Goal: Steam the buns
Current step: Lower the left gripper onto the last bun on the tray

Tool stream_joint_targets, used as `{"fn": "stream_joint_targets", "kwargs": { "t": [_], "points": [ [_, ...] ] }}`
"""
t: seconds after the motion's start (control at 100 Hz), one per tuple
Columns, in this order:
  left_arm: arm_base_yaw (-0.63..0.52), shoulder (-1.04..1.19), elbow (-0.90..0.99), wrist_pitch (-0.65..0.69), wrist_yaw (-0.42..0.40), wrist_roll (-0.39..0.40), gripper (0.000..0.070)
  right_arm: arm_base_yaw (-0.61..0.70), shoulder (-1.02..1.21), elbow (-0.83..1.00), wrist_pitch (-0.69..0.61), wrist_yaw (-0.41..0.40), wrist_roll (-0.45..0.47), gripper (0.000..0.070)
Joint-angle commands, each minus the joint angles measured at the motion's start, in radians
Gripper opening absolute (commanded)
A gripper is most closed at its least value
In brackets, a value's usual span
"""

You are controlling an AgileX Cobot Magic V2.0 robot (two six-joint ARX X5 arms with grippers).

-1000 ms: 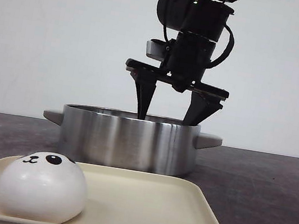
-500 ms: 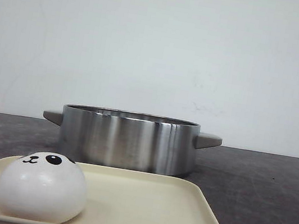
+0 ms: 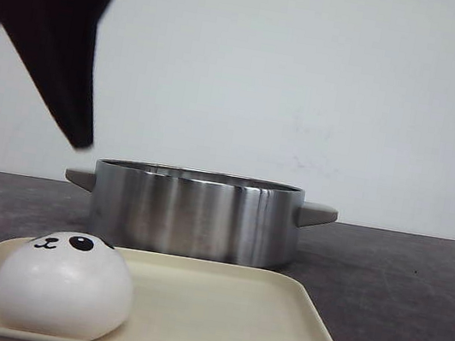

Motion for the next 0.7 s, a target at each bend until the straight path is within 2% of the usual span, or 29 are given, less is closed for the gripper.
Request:
{"fn": "stream_joint_targets", "kwargs": {
  "t": [0.0,0.26,0.69],
  "points": [
    [-0.023,0.046,0.010,0.031,0.001,-0.006,0.0554,0.009,0.016,0.018,-0.003,0.005,-0.008,0.0008],
    [-0.052,0.190,0.010,0.135,-0.001,-0.025,0.0554,0.015,0.018,0.018,-0.019,0.001,0.000,0.0008],
    [-0.052,0.360,0.010,0.158,-0.008,-0.024,0.0547,0.015,0.018,0.018,-0.020,0.003,0.004,0.0008]
  ]
}}
